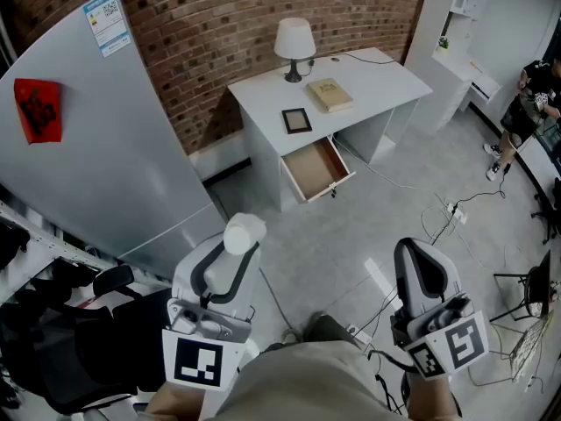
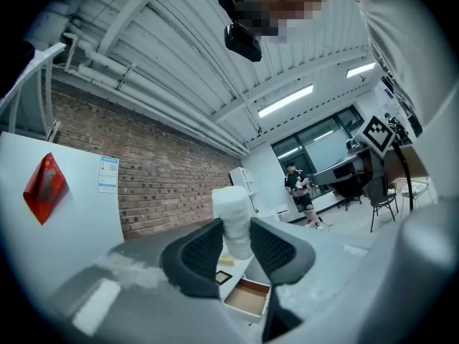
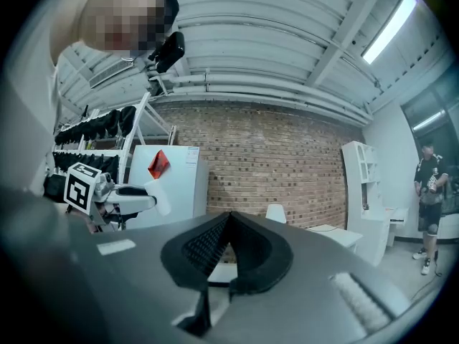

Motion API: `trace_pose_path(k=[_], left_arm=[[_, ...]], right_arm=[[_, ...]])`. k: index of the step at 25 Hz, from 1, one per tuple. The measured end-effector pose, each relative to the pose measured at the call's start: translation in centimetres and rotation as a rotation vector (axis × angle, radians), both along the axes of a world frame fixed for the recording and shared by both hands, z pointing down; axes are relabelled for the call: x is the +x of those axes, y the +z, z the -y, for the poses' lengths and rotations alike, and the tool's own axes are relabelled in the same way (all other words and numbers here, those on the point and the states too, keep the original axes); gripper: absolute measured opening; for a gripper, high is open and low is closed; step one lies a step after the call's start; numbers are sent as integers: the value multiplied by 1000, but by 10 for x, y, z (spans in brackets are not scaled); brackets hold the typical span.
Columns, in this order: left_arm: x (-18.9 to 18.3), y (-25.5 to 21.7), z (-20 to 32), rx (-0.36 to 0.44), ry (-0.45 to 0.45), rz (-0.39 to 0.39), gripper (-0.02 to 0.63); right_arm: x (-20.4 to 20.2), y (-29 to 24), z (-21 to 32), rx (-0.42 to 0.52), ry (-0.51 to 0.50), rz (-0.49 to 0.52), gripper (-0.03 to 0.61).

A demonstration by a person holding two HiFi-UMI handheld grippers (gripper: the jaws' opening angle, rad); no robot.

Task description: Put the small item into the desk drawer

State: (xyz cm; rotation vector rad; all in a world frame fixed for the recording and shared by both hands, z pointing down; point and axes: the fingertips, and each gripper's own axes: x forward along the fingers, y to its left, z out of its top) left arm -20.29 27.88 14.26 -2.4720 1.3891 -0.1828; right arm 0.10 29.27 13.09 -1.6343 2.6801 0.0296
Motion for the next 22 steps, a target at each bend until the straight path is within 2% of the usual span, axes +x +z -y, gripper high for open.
trace_pose_path(k=[13,16,22], left_arm=[[17,13,42,-4,10,22,130],[28,15,65,-8,8,29,129],[51,30,128,-66,-5,46,129]], right_arm=[[14,26,45,-28,16,16,3],[25,33,68,-40,16,19,3],[48,48,137,-77,5,28,3]])
